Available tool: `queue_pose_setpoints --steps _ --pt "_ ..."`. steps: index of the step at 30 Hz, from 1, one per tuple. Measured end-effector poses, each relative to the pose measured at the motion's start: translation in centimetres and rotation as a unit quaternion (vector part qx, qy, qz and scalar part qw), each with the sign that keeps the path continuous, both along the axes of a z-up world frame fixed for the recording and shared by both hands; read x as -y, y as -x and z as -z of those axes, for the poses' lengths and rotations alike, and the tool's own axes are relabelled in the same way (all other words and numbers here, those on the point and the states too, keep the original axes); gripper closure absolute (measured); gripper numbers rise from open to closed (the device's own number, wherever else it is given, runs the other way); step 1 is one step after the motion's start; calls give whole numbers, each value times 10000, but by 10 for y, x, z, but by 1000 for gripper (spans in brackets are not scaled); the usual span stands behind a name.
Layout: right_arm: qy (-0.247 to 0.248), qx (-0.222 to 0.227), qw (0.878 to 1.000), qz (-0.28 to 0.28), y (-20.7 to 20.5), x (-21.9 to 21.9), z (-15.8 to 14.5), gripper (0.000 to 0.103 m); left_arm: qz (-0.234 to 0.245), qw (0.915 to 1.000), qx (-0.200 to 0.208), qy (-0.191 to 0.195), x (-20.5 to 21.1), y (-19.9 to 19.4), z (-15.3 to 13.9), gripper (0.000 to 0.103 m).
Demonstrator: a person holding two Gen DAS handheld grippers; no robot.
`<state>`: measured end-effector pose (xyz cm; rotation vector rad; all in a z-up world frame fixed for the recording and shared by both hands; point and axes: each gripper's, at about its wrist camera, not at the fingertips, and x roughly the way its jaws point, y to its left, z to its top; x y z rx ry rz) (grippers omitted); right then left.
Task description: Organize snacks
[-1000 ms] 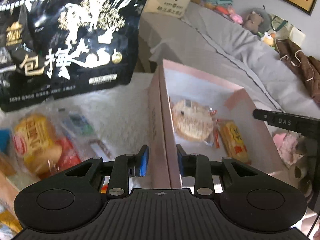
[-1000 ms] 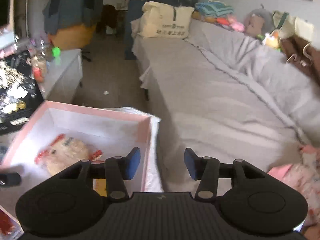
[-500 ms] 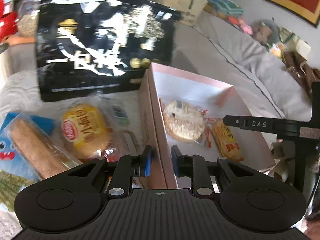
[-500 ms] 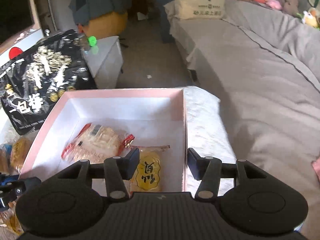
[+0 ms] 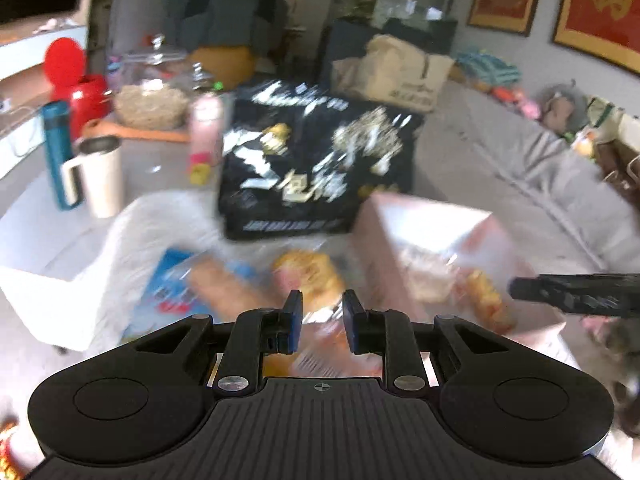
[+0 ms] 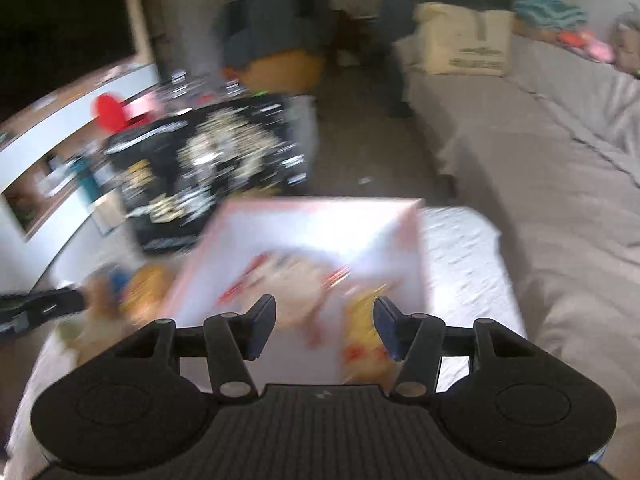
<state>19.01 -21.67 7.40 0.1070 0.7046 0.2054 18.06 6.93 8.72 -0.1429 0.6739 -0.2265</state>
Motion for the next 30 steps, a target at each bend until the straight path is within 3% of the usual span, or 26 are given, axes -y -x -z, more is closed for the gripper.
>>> queue_pose_setpoints --steps 8,11,14,17,20,24,30 --pt "-331 -564 9906 -1199 63 -64 33 48 -533 9980 -121 322 -42 42 23 78" --pt "-78 -569 9917 -1149 58 -95 50 48 -720 9970 -142 265 -50 44 30 78" --pt "194 -511 9949 -848 43 -113 63 45 -568 9975 -274 319 -49 46 37 78" --pt "134 -389 9967 -700 47 -108 64 46 -413 9983 -319 260 -44 47 44 78" --pt "133 -393 9959 -808 58 -102 65 53 -287 9987 -382 200 -35 44 52 78" --pt "140 -348 9948 -949 78 -92 71 55 -199 9994 -297 -9 -24 42 58 66" --pt "338 108 9949 -941 103 -92 80 53 -247 9988 -397 -168 -10 24 60 61"
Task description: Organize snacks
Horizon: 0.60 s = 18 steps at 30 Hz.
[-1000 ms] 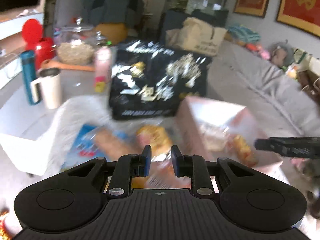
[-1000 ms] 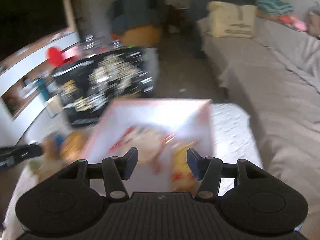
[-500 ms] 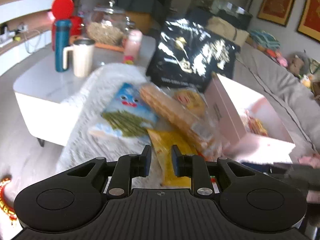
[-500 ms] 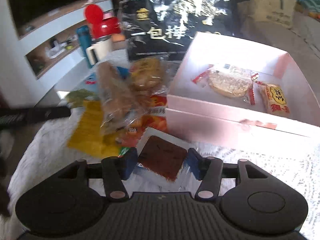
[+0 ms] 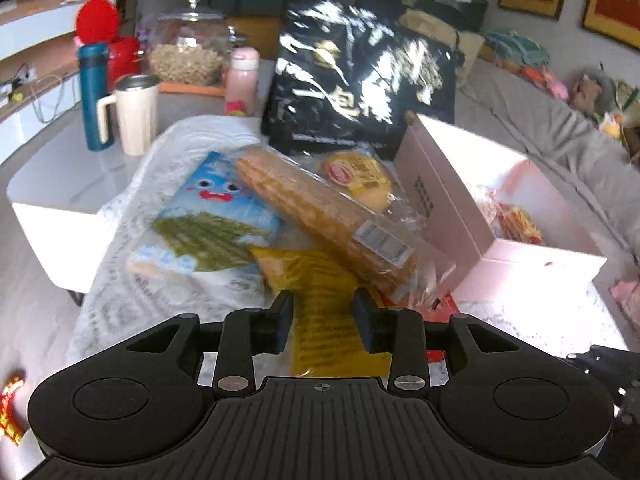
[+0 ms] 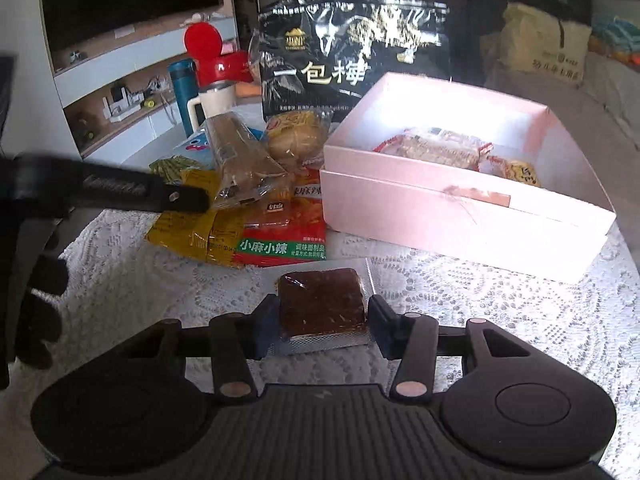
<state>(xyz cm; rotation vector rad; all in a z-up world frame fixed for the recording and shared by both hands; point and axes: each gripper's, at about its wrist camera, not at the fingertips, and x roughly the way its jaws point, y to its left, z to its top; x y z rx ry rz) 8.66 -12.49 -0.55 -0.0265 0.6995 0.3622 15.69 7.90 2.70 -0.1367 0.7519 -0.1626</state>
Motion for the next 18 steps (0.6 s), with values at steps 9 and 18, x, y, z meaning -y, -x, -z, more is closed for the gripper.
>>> queue_pose_setpoints --steps 9,18 --pt "-74 283 9996 23 10 1 6 45 326 9983 118 -462 3 12 4 51" --pt "100 -1 9999 -122 11 -3 7 19 535 9979 -113 -350 -8 83 0 51"
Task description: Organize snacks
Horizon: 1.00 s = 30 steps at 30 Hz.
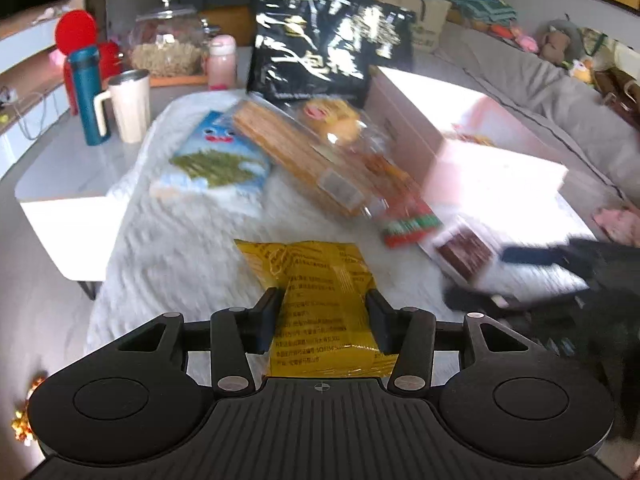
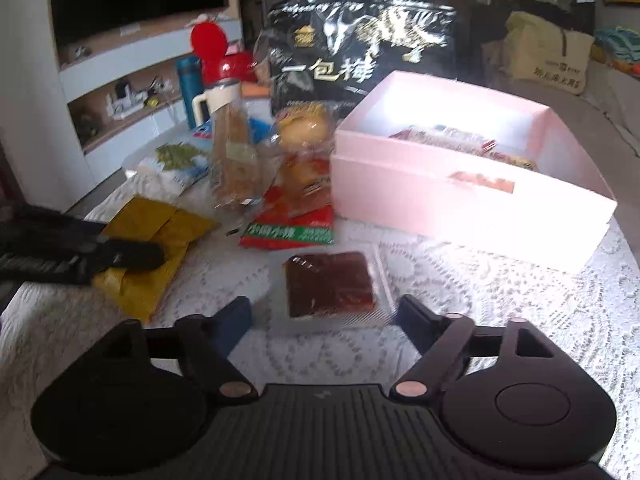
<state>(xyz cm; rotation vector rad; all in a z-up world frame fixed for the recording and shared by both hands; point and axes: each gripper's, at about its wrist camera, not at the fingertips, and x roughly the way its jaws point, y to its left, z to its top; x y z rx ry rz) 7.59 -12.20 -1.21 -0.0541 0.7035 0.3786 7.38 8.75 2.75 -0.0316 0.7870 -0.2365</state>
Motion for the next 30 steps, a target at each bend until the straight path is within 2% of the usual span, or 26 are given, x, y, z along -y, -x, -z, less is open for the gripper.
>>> queue_pose_setpoints --steps 3,5,7,11,14,15,16,19,22,25,27,28,30 --pt "79 -76 9999 -62 -3 -2 -2 19 172 9998 -14 117 8 10 0 51" --pt "-70 -167 9998 4 -9 3 -4 20 263 9994 -58 218 13 13 1 51" --pt "-125 -250 9996 98 -13 8 -7 26 291 9994 -31 174 17 16 2 51" --pt "697 -24 9972 271 0 19 -11 26 210 9993 -11 298 18 18 3 51" --pt "1282 250 9889 706 10 32 -12 26 31 9995 45 296 20 18 4 51" --pt "1274 244 9880 834 11 37 -13 26 -9 9997 75 242 21 18 4 51" --pt "1067 141 9902 887 11 42 -16 26 -25 9997 95 205 22 18 5 51" --pt "47 -438 9954 850 4 50 -22 27 -32 9998 116 173 22 19 5 51" --pt "-506 -957 9905 850 -9 40 -19 31 -65 9997 96 197 19 21 4 51" --pt "-258 -811 9924 885 -17 14 -18 38 -130 9997 111 163 14 23 3 51" --pt "-164 -742 9933 869 -24 0 -16 39 -188 9996 117 152 10 23 3 51" --pt "-99 -692 9940 840 -26 -4 -16 44 -226 9995 117 164 7 23 3 51" --pt "13 -598 9962 630 -26 -12 -18 46 -283 9993 108 199 3 23 3 51"
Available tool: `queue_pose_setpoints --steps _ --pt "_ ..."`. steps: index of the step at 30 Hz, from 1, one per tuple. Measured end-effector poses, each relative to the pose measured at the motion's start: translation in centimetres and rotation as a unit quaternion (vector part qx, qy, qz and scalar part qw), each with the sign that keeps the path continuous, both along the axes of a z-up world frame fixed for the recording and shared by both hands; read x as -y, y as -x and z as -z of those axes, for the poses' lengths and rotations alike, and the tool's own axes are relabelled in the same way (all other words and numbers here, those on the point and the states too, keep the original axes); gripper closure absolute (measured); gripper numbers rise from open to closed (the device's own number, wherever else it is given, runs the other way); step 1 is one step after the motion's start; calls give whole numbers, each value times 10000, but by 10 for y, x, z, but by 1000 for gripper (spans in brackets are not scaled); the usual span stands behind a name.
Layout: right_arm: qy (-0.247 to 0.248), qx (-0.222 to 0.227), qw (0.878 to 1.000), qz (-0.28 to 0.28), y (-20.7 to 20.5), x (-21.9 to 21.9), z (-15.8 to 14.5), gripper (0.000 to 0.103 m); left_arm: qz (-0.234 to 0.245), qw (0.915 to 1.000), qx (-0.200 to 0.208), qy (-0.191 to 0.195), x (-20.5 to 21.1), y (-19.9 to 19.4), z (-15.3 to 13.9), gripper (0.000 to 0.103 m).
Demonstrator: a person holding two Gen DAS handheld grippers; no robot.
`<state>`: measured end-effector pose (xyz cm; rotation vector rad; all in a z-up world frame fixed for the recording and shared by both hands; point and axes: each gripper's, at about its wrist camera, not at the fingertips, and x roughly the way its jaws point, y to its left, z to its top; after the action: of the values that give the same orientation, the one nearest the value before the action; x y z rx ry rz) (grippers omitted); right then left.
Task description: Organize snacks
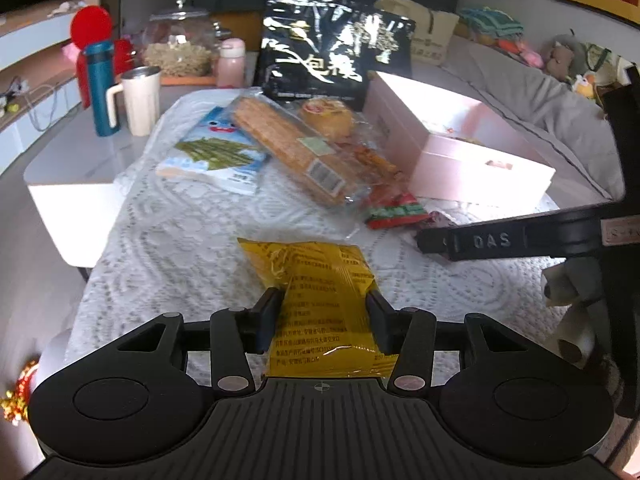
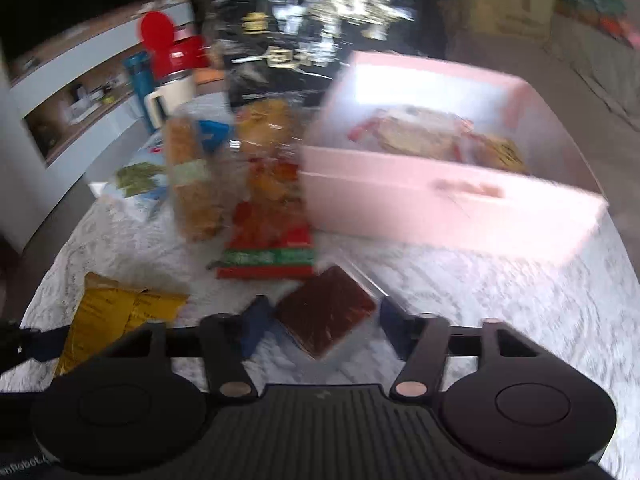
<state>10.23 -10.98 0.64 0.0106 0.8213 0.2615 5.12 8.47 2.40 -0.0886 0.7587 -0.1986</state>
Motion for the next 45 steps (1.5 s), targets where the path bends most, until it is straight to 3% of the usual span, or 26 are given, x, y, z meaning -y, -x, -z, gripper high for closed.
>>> queue_pose_setpoints --steps 3,8,12,17,23,27,29,33,34,36,40,42,45 --pt "25 -11 9985 -555 0 -1 -3 46 -31 10000 -8 88 -4 -1 1 51" --pt "865 272 9904 -1047 20 6 0 45 -48 9999 4 121 -4 0 2 51" --pt "1014 400 9924 -570 17 21 -4 45 -48 9999 5 143 -5 -1 2 51" --pt "166 -49 9992 -362 2 32 -2 44 -65 9998 12 176 -5 0 3 50" --pt "-269 -398 9967 650 -18 14 -3 36 -75 9998 15 178 -5 -1 4 50" --pt "267 -274 9967 711 -30 1 1 35 -88 9999 4 145 -3 -1 3 50" --pt "275 -215 9978 560 -28 3 0 39 -88 9999 -11 124 -2 -2 3 50" --pt "331 -197 9993 23 -16 9 -5 58 -108 9998 -73 172 -1 -6 1 50" --pt "370 -171 9991 -137 -12 10 -7 70 -107 9997 -82 191 -1 -7 1 50" --pt "557 -123 9972 -478 -3 12 -10 84 -92 9998 -82 186 0 -7 2 50" --pt "1003 4 9907 -914 12 19 -11 84 -99 9997 -86 222 0 -8 2 50" --pt "1235 96 9887 -847 13 27 -10 84 -101 9997 -82 217 1 -8 2 50" --pt "1102 -51 9928 -472 4 47 -8 84 -101 9997 -75 191 2 -7 2 50"
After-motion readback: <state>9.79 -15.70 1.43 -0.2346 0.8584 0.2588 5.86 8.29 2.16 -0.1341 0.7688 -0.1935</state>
